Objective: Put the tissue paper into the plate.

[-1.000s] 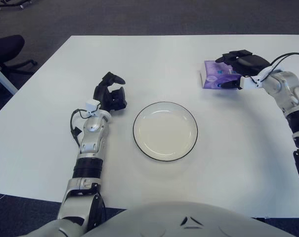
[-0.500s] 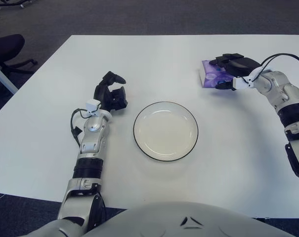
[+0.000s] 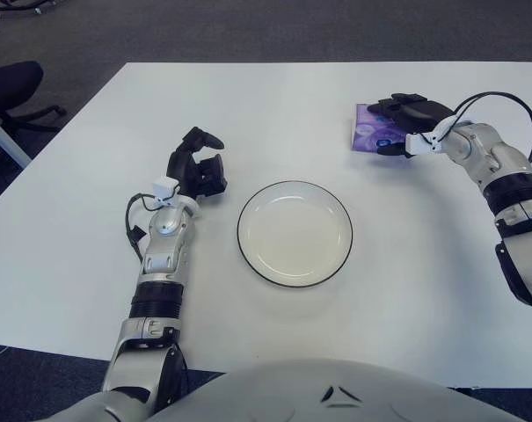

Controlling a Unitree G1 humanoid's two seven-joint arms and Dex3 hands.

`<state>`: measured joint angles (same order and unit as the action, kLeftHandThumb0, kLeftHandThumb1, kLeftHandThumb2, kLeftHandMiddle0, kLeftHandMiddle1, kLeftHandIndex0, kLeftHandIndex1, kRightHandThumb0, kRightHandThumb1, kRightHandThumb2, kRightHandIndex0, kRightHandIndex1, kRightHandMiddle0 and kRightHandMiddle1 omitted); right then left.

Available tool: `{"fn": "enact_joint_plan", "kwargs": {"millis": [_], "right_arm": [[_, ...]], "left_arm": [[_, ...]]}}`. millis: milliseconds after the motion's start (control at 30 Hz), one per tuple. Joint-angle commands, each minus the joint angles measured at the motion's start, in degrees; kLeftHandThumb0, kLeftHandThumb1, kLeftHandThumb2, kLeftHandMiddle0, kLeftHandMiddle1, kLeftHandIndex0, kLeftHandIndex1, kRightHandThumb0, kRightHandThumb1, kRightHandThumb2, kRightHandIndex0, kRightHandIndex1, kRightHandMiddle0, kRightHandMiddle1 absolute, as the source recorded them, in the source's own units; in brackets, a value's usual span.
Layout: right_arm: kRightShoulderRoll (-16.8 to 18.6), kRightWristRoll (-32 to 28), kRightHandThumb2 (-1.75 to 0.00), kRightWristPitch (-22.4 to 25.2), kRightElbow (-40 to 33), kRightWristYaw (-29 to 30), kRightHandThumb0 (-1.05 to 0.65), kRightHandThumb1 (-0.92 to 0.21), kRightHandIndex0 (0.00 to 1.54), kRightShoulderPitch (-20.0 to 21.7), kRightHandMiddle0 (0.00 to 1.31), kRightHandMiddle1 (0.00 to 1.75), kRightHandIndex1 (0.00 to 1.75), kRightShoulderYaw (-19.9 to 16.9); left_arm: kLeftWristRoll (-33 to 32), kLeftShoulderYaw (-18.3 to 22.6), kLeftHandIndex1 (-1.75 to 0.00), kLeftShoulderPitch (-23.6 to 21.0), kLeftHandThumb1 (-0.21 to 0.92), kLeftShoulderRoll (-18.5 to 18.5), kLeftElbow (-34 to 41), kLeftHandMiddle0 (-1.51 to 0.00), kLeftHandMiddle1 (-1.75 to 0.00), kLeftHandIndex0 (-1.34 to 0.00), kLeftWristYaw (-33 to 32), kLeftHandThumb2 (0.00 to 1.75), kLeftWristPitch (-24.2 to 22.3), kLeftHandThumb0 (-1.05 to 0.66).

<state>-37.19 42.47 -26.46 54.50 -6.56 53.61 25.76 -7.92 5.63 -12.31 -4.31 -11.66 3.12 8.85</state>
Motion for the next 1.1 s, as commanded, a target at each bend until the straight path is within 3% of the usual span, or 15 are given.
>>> {"fn": "enact_joint_plan", "kwargs": {"millis": [0, 333, 667, 800, 933, 967, 1033, 1067], "right_arm": [[1.61, 2.17, -0.71, 0.61, 3.79, 1.77, -1.05, -0.92, 0.00, 2.09, 0.00, 0.38, 0.00, 1.95], [2.41, 1.30, -0.69, 0.64, 7.30, 3.53, -1.04, -0.92, 0.00, 3.02, 0.00, 0.39, 0.00, 2.98], [2.56, 0.30, -0.52, 0.45, 9.82, 1.25, -0.92, -0.92, 0.05, 3.45, 0.00, 0.44, 0.04, 3.30], [2.48, -0.08, -0.48, 0.22, 10.31, 0.03, -0.78, -0.88, 0.01, 3.60, 0.00, 0.58, 0.46, 3.35], [2.53, -0.69, -0.83, 0.91, 10.85, -1.57, -0.51, -0.59, 0.00, 3.41, 0.00, 0.92, 0.95, 3.15], [2.62, -1.19, -0.87, 1.27, 11.05, -2.34, -0.49, -0.57, 0.00, 3.27, 0.00, 0.96, 1.00, 2.85], [2.82, -2.13, -1.00, 1.82, 11.35, -3.76, -0.40, -0.49, 0.05, 3.16, 0.00, 1.37, 1.33, 2.33], [2.90, -2.50, -0.99, 2.01, 11.43, -4.34, -0.24, -0.52, 0.12, 3.16, 0.00, 1.44, 1.41, 2.14]], "left_arm": [[0.69, -1.09, -1.75, 11.61, 0.34, 4.41, -6.21, -1.32, -1.75, -0.60, -1.08, 1.29, 0.95, -0.47], [0.93, -1.17, -1.75, 11.89, 0.33, 4.47, -5.76, -1.32, -1.75, -0.60, -1.34, 1.30, 0.98, -0.47], [0.51, -1.08, -1.75, 12.05, 0.33, 4.63, -5.42, -1.32, -1.75, -0.60, -1.32, 1.30, 1.05, -0.47], [0.41, -1.06, -1.75, 12.05, 0.33, 4.63, -5.39, -1.32, -1.75, -0.60, -1.32, 1.30, 1.03, -0.47], [0.49, -1.07, -1.75, 12.04, 0.33, 4.58, -5.47, -1.32, -1.75, -0.60, -1.30, 1.30, 1.21, -0.47], [0.45, -1.05, -1.75, 12.05, 0.33, 4.56, -5.48, -1.32, -1.75, -0.60, -1.25, 1.30, 1.24, -0.47], [0.37, -1.03, -1.75, 12.06, 0.33, 4.54, -5.49, -1.32, -1.75, -0.60, -1.12, 1.30, 1.27, -0.47], [0.33, -1.02, -1.75, 12.06, 0.33, 4.53, -5.50, -1.32, -1.75, -0.60, -1.06, 1.30, 1.29, -0.47]]}}
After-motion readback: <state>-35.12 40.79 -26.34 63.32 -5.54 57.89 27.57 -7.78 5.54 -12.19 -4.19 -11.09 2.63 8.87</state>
